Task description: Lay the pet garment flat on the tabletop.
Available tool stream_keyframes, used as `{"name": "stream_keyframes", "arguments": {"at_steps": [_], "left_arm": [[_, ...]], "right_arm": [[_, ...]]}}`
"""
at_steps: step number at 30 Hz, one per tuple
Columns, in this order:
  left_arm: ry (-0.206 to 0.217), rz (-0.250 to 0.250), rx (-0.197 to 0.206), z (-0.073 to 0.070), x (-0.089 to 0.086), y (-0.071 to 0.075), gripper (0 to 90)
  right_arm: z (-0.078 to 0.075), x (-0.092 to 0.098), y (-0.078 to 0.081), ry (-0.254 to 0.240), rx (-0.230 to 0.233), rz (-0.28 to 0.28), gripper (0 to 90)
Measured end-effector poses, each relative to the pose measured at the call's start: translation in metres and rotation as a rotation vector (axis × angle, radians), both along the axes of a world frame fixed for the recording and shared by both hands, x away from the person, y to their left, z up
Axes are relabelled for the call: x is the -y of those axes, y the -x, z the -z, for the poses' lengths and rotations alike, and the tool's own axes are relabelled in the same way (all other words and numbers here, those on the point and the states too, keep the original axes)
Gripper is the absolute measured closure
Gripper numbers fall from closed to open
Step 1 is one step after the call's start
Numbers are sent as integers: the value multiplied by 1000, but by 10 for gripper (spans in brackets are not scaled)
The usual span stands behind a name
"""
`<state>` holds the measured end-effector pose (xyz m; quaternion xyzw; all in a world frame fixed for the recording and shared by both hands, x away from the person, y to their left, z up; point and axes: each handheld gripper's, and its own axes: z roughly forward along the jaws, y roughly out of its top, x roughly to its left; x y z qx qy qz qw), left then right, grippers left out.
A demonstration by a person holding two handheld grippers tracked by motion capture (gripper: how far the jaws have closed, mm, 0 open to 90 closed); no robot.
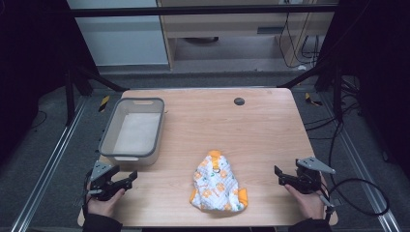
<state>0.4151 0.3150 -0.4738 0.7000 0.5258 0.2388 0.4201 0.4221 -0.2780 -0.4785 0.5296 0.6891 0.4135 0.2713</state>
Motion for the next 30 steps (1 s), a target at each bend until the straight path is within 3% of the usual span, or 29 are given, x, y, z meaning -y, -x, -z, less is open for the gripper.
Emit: {"name": "stream_keyframes", "arguments": {"at_steps": [7, 13, 17, 23, 30], "left_arm": [[16, 35, 1, -5, 8, 5, 258], [24, 107, 5, -12, 16, 5, 330], [25, 106, 10, -18, 17, 3, 335], [34, 120, 35, -35, 21, 1, 346], [46, 146, 78, -54, 32, -10, 363]], "right_arm": [[-1, -3, -1, 1, -2, -40, 157], [-8, -13, -2, -9, 17, -109, 194], [-14, -17, -3, -21, 21, -135, 192], [-29, -21, -4, -31, 51, -159, 198], [-51, -26, -17, -41, 86, -165, 220]]}}
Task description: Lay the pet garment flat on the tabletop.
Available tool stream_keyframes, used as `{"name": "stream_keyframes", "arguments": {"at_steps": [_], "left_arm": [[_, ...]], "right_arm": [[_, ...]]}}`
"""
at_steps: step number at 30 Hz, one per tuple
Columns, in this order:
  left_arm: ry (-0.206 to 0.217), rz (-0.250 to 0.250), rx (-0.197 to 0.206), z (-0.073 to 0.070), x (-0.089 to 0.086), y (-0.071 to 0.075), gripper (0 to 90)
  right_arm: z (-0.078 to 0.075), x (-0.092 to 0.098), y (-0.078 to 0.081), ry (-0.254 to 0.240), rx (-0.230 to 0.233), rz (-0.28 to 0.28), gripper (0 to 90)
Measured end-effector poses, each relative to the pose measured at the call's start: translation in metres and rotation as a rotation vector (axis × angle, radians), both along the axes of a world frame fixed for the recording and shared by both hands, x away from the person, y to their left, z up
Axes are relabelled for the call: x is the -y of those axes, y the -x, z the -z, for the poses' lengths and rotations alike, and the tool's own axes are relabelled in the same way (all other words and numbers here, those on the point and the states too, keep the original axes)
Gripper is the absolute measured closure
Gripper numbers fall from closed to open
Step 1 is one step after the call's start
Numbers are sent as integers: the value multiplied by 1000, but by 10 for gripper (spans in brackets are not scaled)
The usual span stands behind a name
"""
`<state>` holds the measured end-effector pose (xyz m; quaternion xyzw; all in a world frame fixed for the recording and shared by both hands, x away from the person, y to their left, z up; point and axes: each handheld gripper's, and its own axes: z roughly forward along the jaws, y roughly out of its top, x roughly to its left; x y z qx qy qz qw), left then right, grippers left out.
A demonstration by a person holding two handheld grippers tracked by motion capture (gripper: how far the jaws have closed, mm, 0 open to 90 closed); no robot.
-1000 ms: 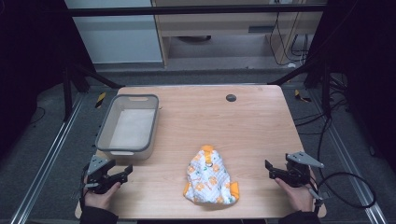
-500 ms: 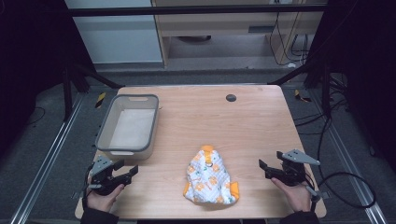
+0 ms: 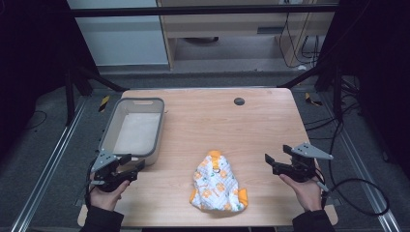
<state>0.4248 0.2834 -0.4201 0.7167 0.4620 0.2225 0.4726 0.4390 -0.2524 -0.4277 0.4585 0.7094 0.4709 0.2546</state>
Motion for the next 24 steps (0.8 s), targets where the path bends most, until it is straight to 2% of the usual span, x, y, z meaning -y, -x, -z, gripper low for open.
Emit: {"name": "stream_keyframes", "arguments": {"at_steps": [4, 9, 17, 19, 24], "left_arm": [[5, 12, 5, -4, 9, -7, 361], [12, 34, -3, -7, 27, -21, 362], [8, 78, -11, -7, 54, -32, 363], [-5, 99, -18, -4, 66, -35, 362], [-27, 140, -29, 2, 86, -38, 363]], "right_arm": [[-9, -8, -7, -9, 14, -15, 227], [-14, -18, -16, -20, 20, -31, 243], [-10, -34, -23, -27, 11, -76, 285], [-7, -42, -25, -2, 3, -98, 303], [-3, -53, -26, 0, -9, -136, 323]]}}
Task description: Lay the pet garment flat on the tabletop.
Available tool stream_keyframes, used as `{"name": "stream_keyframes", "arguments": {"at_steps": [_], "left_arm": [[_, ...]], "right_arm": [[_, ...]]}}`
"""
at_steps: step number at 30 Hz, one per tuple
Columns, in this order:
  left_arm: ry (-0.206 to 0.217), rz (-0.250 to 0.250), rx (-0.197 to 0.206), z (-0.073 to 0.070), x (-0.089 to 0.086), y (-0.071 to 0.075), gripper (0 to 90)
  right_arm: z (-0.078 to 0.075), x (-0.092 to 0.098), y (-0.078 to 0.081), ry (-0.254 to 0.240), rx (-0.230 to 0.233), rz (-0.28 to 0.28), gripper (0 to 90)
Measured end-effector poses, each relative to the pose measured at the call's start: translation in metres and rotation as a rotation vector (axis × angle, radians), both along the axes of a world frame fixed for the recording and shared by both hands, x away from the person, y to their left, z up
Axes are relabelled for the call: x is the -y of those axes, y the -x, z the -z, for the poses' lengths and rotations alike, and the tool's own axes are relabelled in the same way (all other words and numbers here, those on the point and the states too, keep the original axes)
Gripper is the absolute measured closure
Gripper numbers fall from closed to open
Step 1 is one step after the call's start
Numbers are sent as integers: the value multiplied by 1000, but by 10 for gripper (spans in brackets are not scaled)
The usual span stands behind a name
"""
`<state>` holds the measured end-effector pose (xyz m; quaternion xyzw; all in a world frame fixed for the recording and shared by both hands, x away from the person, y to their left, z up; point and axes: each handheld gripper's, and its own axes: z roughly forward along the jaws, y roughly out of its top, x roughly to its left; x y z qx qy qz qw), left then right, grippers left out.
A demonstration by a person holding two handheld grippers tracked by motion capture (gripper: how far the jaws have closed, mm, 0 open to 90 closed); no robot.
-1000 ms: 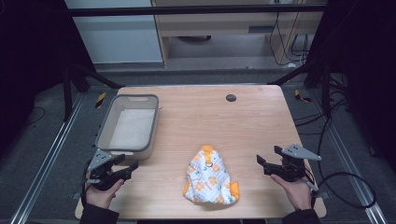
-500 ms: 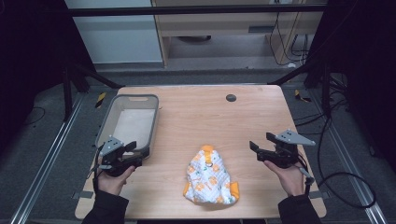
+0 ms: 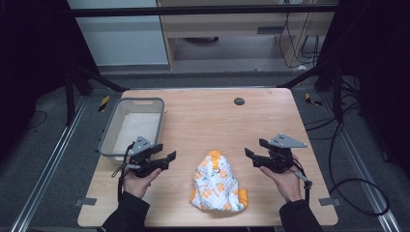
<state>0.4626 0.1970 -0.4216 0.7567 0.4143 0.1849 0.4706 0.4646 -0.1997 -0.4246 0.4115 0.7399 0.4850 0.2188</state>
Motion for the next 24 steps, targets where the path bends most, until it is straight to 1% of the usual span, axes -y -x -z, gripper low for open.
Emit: {"name": "stream_keyframes", "arguments": {"at_steps": [1, 4, 6, 7, 9, 11, 16, 18, 21, 24], "left_arm": [[-11, 6, -1, 1, 3, 0, 363], [-20, 21, -17, 8, 13, -3, 364], [-44, 38, -26, 12, 20, -4, 364], [-53, 46, -28, 14, 23, -4, 364], [-54, 59, -38, 17, 27, -4, 363], [-53, 71, -52, 21, 32, -5, 359], [-87, 107, -64, 27, 42, -4, 352], [-92, 118, -73, 30, 46, -5, 347], [-82, 137, -85, 34, 49, -5, 345], [-82, 156, -101, 39, 53, -6, 341]], "right_arm": [[2, -3, -1, 1, -10, -11, 325], [6, -10, -2, 5, -26, -31, 337], [8, -13, -3, 2, -37, -38, 341], [10, -16, -3, 10, -39, -43, 341], [12, -19, -4, 18, -43, -49, 344], [14, -23, -4, 14, -49, -60, 346], [22, -32, -5, 26, -70, -84, 355], [24, -34, -6, 23, -79, -96, 370], [27, -38, -5, 23, -95, -111, 391], [31, -41, -6, 39, -109, -128, 402]]}}
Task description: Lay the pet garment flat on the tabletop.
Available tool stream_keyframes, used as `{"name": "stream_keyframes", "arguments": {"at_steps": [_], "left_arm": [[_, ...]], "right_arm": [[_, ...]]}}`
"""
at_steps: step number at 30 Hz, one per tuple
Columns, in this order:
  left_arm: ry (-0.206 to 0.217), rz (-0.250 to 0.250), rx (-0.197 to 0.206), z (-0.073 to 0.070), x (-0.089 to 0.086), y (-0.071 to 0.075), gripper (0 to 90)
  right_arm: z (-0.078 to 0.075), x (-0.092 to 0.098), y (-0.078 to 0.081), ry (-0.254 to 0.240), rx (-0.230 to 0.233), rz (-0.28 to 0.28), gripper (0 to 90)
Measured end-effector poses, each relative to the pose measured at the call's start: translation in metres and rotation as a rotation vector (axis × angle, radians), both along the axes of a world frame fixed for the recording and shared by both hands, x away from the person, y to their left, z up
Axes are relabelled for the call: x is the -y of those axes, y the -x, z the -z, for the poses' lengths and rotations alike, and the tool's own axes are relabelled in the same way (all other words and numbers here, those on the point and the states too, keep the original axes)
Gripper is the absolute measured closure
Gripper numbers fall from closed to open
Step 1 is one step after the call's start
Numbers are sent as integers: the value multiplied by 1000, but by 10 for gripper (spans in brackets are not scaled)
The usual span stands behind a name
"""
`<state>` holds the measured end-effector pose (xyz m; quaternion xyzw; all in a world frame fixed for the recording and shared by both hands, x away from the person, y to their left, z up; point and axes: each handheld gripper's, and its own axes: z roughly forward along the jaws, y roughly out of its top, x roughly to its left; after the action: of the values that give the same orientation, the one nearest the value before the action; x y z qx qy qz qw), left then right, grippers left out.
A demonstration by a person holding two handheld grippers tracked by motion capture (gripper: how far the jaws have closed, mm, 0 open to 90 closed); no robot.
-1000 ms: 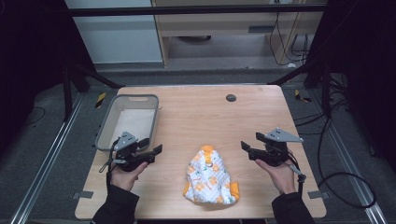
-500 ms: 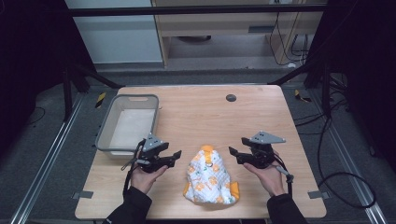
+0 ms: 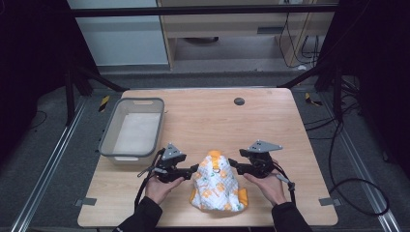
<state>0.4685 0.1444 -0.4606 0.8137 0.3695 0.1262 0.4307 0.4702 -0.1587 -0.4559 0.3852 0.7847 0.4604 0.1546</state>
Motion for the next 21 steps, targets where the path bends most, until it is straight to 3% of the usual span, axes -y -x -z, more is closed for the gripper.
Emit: {"name": "stream_keyframes", "arguments": {"at_steps": [8, 12, 16, 21], "left_arm": [[-43, 40, -21, 13, 11, -2, 339], [-61, 62, -40, 20, 16, -3, 347], [-54, 76, -49, 22, 17, -3, 395], [-42, 95, -77, 24, 20, -2, 544]], "right_arm": [[11, -5, 0, -18, -60, -45, 415], [18, -10, 0, -2, -78, -68, 425], [24, -14, 0, 3, -95, -84, 464], [29, -17, 0, -3, -112, -112, 539]]}}
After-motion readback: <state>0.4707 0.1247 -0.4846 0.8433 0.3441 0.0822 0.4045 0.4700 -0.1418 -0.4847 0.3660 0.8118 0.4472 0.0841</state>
